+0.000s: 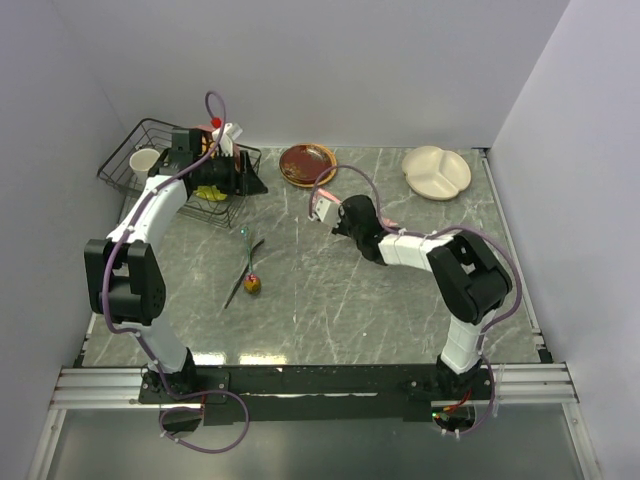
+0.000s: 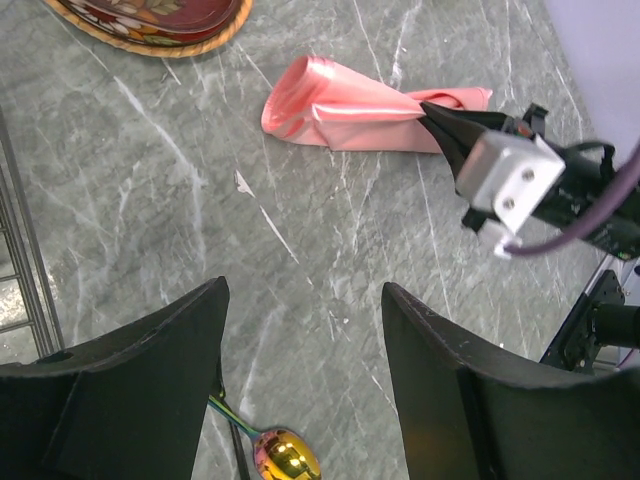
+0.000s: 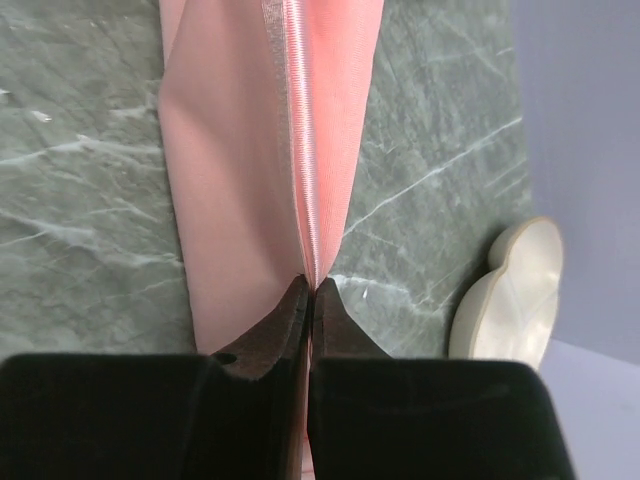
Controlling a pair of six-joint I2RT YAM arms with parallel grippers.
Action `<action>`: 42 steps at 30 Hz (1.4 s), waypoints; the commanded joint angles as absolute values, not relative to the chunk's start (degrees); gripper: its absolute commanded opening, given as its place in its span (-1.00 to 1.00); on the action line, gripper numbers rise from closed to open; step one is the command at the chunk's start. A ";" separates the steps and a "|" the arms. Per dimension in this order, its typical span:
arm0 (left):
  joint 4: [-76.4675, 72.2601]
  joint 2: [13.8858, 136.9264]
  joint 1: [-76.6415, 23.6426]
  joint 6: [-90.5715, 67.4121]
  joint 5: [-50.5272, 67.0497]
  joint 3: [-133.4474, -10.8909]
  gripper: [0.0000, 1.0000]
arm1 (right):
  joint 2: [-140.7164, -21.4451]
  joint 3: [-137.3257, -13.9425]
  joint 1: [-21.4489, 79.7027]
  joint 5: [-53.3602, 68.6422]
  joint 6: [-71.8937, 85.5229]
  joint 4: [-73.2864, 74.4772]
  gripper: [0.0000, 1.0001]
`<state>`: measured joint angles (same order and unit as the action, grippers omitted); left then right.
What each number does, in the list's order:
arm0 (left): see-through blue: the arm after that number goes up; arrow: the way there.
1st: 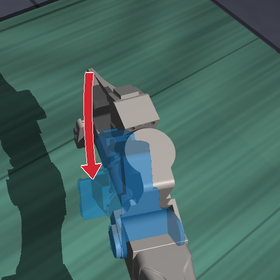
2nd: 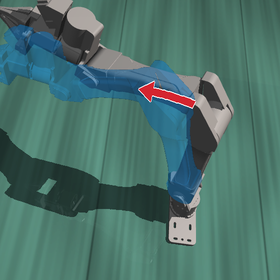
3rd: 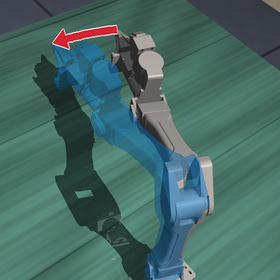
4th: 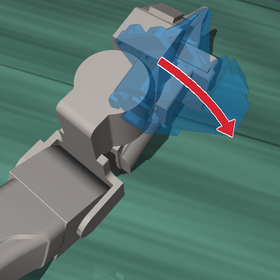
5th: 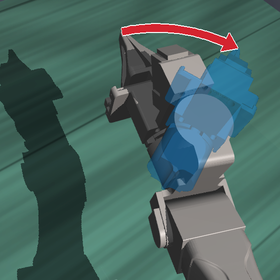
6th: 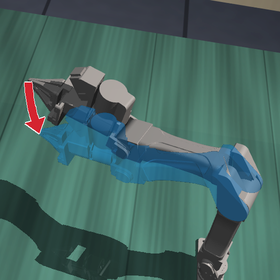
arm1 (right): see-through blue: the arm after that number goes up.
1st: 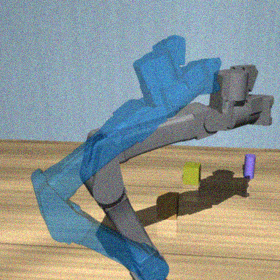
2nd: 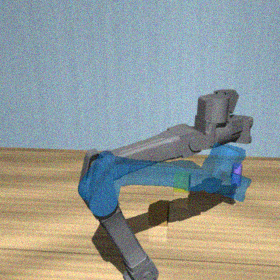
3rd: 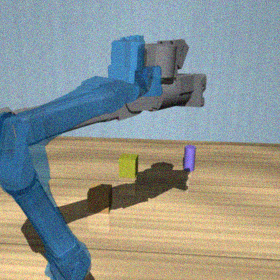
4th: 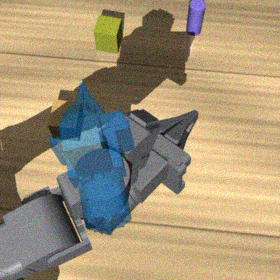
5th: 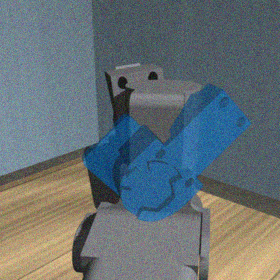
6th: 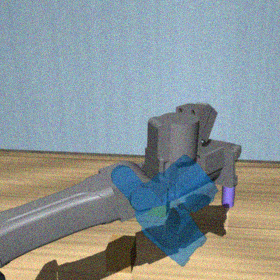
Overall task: Fold the napkin into a case and place the utensils inside
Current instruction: Turn over the smaller rectangle-folded napkin at the center of the board.
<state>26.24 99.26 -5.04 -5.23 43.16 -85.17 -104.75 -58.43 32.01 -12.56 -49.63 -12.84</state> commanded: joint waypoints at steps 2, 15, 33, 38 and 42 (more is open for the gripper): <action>27.42 99.75 -4.13 -4.40 42.72 -87.89 0.36 | -100.20 -54.15 34.89 -17.65 -53.78 -24.51 -1.00; 29.79 99.41 -1.93 -3.61 43.07 -87.28 0.35 | -98.79 -41.75 43.85 -22.84 -58.54 -37.60 -1.00; 36.12 101.50 -2.63 4.57 49.30 -89.99 0.29 | -83.96 -48.24 48.71 -8.37 -39.48 2.59 0.53; 40.43 106.42 -9.38 9.49 44.14 -96.67 0.22 | -80.95 -59.31 39.22 4.20 -30.16 22.19 0.62; 42.81 114.50 -13.70 10.20 41.75 -103.78 0.11 | -81.38 -64.16 29.28 13.17 -24.36 29.43 0.45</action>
